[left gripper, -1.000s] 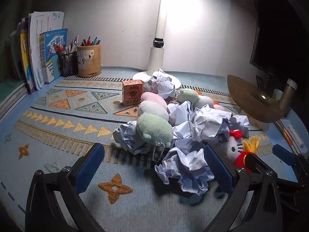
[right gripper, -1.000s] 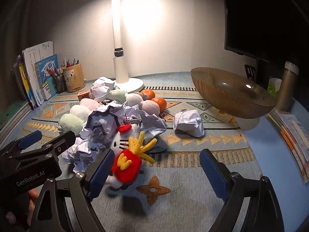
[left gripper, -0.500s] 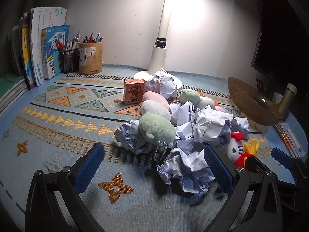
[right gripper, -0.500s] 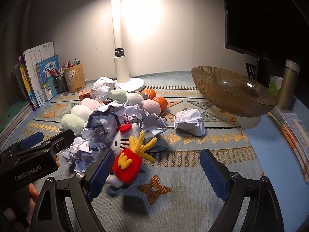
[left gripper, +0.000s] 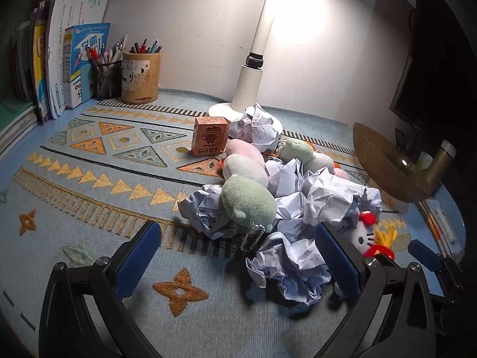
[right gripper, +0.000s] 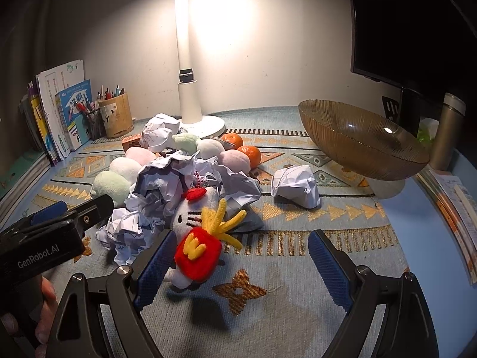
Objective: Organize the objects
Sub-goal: 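Grasp the green-white-pink plush with the left tool while the right tool grasps the Hello Kitty plush, then carry both plush toys into the amber glass bowl and open both tools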
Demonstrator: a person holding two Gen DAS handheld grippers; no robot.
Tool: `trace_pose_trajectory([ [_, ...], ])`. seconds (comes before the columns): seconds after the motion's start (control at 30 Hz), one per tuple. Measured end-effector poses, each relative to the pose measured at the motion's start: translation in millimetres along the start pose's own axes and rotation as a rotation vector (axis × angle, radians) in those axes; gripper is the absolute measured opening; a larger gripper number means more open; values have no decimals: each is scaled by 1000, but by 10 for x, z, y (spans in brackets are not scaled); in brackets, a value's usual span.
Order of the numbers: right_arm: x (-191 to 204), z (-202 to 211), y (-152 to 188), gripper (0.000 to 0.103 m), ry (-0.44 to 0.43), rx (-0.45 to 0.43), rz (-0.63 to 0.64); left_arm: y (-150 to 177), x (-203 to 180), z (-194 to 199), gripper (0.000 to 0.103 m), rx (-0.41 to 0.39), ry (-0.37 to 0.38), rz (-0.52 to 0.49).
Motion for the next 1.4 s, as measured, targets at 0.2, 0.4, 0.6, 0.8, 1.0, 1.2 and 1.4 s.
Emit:
trace_pose_trajectory([
  [0.2, -2, -137, -56, 83, -171, 171, -72, -313, 118, -267, 102, 130, 56, -62],
  [0.4, 75, -324, -109, 66, -160, 231, -87, -412, 0, -614, 88, 227, 21, -170],
  [0.6, 29, -450, -109, 36, -233, 296, -133, -364, 38, -612, 62, 227, 101, -122],
  [0.8, -24, -90, -248, 33, -234, 199, -113, -408, 11, -264, 41, 162, 123, -119],
  [1.0, -191, 157, -321, 33, -223, 164, -122, -457, -41, 43, 32, 93, 112, -103],
  [1.2, -380, 241, -342, 33, -231, 142, -159, -353, 20, -51, 30, 128, 114, -82],
  [1.4, -436, 523, -523, 33, -303, 53, -172, -390, 65, 176, 30, 75, 123, -76],
])
Point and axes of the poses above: each gripper's, at about its wrist camera, not at the fingertips, and z roughly against the way its jaws point, x to its left, y to its underside, the point moved 1 cm from there along -z, roughly the way its jaws point, and after that the axes turned 11 degrees about -z, right-handed, at the moved point
